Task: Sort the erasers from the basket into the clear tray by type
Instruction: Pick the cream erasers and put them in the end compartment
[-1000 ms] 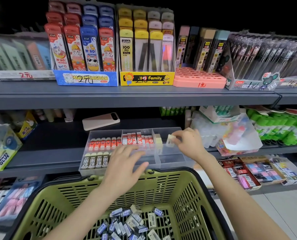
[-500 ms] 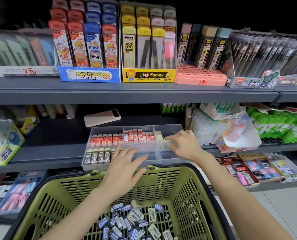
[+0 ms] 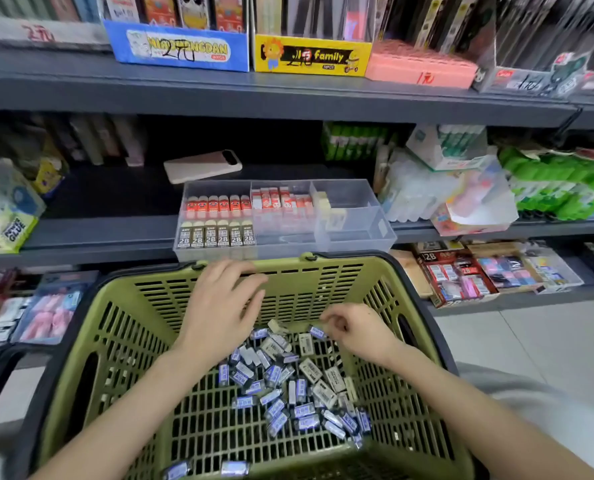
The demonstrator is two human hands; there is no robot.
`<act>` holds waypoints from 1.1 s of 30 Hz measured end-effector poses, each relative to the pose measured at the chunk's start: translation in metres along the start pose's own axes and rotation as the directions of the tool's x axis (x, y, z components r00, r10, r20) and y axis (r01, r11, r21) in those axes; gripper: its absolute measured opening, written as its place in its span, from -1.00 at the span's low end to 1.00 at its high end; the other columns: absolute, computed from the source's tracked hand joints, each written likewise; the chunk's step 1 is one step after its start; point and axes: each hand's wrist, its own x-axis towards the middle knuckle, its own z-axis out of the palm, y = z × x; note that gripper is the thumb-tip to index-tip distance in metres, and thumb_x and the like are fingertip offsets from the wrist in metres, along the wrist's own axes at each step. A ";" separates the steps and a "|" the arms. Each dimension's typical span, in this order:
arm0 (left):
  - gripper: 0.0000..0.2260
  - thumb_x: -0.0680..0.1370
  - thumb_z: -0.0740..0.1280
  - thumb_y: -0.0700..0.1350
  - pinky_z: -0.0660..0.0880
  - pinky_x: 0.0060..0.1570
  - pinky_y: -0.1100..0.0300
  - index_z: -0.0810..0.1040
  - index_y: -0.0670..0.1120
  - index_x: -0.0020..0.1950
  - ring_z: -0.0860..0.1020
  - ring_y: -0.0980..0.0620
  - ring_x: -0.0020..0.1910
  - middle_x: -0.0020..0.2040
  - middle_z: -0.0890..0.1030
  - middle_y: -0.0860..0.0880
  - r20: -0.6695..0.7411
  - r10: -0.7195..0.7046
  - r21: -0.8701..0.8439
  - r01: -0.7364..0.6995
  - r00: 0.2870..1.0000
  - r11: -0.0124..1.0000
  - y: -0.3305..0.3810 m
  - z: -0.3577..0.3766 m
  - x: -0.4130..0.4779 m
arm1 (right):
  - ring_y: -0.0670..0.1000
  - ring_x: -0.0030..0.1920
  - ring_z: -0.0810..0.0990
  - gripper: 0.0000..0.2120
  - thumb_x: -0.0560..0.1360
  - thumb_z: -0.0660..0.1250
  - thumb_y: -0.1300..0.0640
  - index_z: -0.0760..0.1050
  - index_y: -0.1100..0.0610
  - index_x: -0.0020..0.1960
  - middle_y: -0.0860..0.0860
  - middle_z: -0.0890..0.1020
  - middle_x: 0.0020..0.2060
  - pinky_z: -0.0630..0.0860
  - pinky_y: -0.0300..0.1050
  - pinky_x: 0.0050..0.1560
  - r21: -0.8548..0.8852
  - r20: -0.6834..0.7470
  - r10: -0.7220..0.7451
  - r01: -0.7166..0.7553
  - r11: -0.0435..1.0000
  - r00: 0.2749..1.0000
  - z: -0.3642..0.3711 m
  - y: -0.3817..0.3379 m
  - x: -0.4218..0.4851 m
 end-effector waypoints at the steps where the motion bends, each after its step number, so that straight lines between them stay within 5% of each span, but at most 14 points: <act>1: -0.75 0.51 0.23 -0.08 0.46 0.09 -0.04 0.65 -0.16 0.01 0.55 -0.12 0.00 -0.03 0.62 -0.11 0.022 -0.014 -0.013 0.014 1.000 1.000 0.000 0.001 -0.006 | 0.02 -0.06 0.60 -0.73 0.52 0.32 0.09 0.52 0.14 0.19 0.04 0.65 -0.06 0.53 -0.06 0.03 -0.059 0.082 0.076 -0.071 0.996 0.994 0.010 0.003 0.004; 5: -0.85 0.49 0.38 -0.17 0.51 -0.06 0.00 0.64 -0.15 0.04 0.57 -0.16 -0.08 -0.09 0.63 -0.09 0.211 -0.154 -0.012 0.160 0.965 0.987 -0.002 0.013 -0.032 | 0.07 -0.06 0.60 -0.67 0.53 0.28 0.03 0.47 0.15 0.24 0.10 0.63 0.04 0.56 -0.07 -0.04 -0.125 0.116 0.284 -0.270 0.955 0.952 0.048 0.006 0.027; 11: -0.80 0.56 0.31 -0.11 0.48 0.02 0.17 0.57 -0.08 0.17 0.56 0.01 0.02 0.09 0.60 -0.03 0.560 -0.369 -0.084 0.494 0.742 0.865 -0.013 0.060 -0.069 | 0.07 -0.04 0.62 -0.60 0.54 0.26 -0.06 0.33 0.10 0.30 0.07 0.61 0.05 0.50 -0.12 -0.24 -0.140 0.075 0.420 -0.407 0.903 0.905 0.099 0.010 0.042; 16: -0.68 0.56 0.33 -0.01 0.46 0.13 0.16 0.54 -0.12 0.26 0.55 0.00 0.12 0.18 0.61 -0.06 0.599 -0.496 -0.031 0.637 0.629 0.770 -0.019 0.105 -0.076 | 0.10 -0.09 0.59 -0.64 0.52 0.32 0.10 0.30 0.12 0.25 0.09 0.61 -0.07 0.53 -0.06 -0.21 -0.042 0.044 0.430 -0.428 0.903 0.902 0.115 0.016 0.043; 22: -0.60 0.50 0.32 0.19 0.33 0.16 0.14 0.56 -0.02 0.22 0.41 -0.06 0.20 0.19 0.53 -0.05 0.573 -0.579 0.193 0.591 0.580 0.783 -0.004 0.142 -0.068 | -0.14 -0.44 0.46 -0.59 0.47 0.34 0.14 0.36 0.08 0.29 -0.13 0.44 -0.35 0.31 -0.32 -0.53 0.229 -0.007 0.468 -0.454 0.861 0.884 0.115 0.025 0.044; 26: -0.81 0.46 0.44 0.03 0.34 0.03 0.14 0.61 -0.05 -0.04 0.48 -0.09 0.10 0.04 0.57 -0.06 0.529 -0.651 0.024 0.757 0.544 0.653 -0.002 0.142 -0.063 | -0.07 -0.26 0.53 -0.65 0.46 0.32 0.16 0.39 0.08 0.23 -0.08 0.53 -0.13 0.51 -0.11 -0.24 0.532 -0.014 0.479 -0.399 0.746 0.878 0.114 0.015 0.057; 30: -0.81 0.46 0.45 -0.18 0.36 -0.23 0.13 0.43 -0.12 -0.11 0.52 -0.08 -0.21 -0.19 0.58 -0.10 0.565 -0.683 -0.292 0.886 0.463 0.360 -0.005 0.135 -0.061 | 0.04 -0.10 0.55 -0.69 0.47 0.36 0.17 0.32 0.14 0.14 0.04 0.52 -0.05 0.54 0.09 0.05 0.731 0.085 0.498 -0.393 0.557 0.863 0.120 0.001 0.064; 33: -0.81 0.48 0.42 -0.22 0.40 -0.25 0.14 0.41 -0.04 -0.15 0.54 -0.07 -0.28 -0.26 0.60 -0.05 0.573 -0.702 -0.353 0.901 0.422 0.254 -0.007 0.133 -0.058 | 0.02 -0.12 0.53 -0.50 0.38 0.48 0.04 0.28 0.19 0.14 -0.03 0.48 -0.16 0.51 0.03 -0.01 0.697 0.057 0.490 -0.386 0.604 0.870 0.123 -0.002 0.066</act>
